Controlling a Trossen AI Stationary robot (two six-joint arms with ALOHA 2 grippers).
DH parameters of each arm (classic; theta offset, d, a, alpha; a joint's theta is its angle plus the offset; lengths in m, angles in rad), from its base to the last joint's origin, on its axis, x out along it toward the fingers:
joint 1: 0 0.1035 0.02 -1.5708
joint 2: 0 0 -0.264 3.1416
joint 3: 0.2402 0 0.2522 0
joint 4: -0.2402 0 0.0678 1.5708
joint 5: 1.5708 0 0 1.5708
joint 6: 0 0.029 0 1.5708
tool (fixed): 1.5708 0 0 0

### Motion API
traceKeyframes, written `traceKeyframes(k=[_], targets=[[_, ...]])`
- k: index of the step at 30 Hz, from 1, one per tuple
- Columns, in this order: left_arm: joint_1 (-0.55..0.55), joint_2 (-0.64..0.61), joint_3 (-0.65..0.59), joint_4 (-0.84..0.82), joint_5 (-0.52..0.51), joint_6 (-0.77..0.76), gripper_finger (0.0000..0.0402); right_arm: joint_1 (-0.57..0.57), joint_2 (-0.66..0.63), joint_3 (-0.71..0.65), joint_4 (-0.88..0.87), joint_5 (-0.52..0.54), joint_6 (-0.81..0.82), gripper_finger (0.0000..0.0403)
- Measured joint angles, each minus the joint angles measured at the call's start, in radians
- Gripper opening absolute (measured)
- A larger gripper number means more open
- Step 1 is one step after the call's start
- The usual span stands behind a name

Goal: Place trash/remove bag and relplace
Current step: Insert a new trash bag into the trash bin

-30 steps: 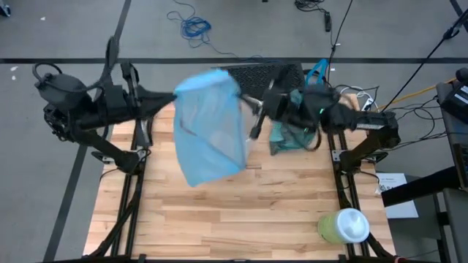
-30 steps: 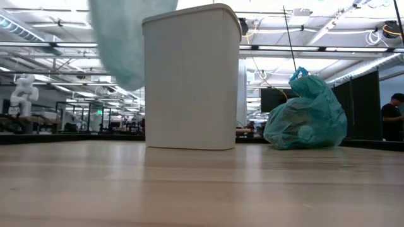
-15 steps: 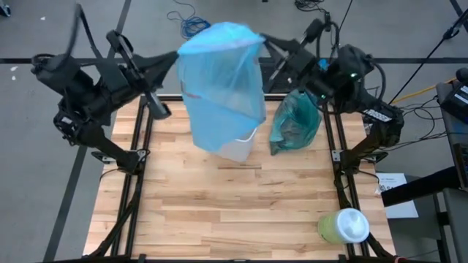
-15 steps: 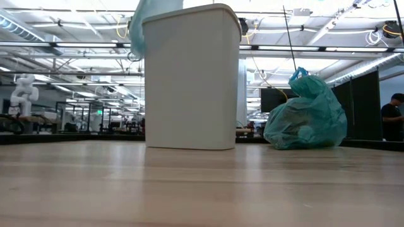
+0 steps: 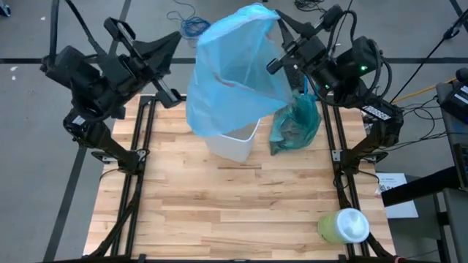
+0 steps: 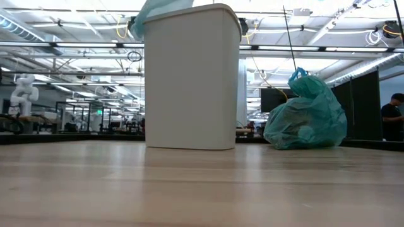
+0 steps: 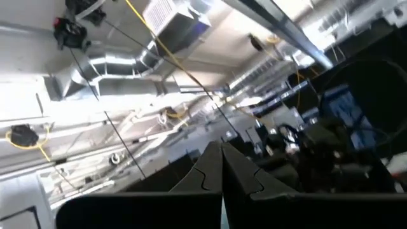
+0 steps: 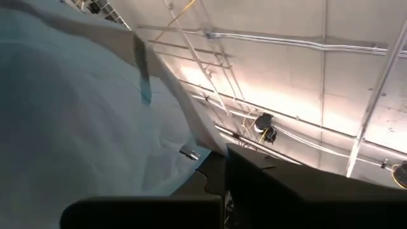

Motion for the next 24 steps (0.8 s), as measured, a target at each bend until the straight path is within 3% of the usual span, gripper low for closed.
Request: traceKeyframes(k=[10,15,18,24], targets=[[0.023,0.005,0.000,0.002,0.012,-0.002,0.0000,-0.003,0.000,0.000,-0.076,0.017,-0.008,0.0000],[0.023,0.007,0.000,-0.085,-0.006,0.045,0.0001,-0.008,-0.014,0.000,-0.068,0.038,-0.051,0.0000],[0.022,0.012,0.000,-0.166,-0.092,0.107,0.0014,-0.008,-0.036,0.000,-0.037,0.044,-0.059,0.0000],[0.021,0.011,0.000,-0.306,-0.291,0.074,0.0055,-0.008,-0.096,0.000,-0.005,0.059,-0.077,0.0000]])
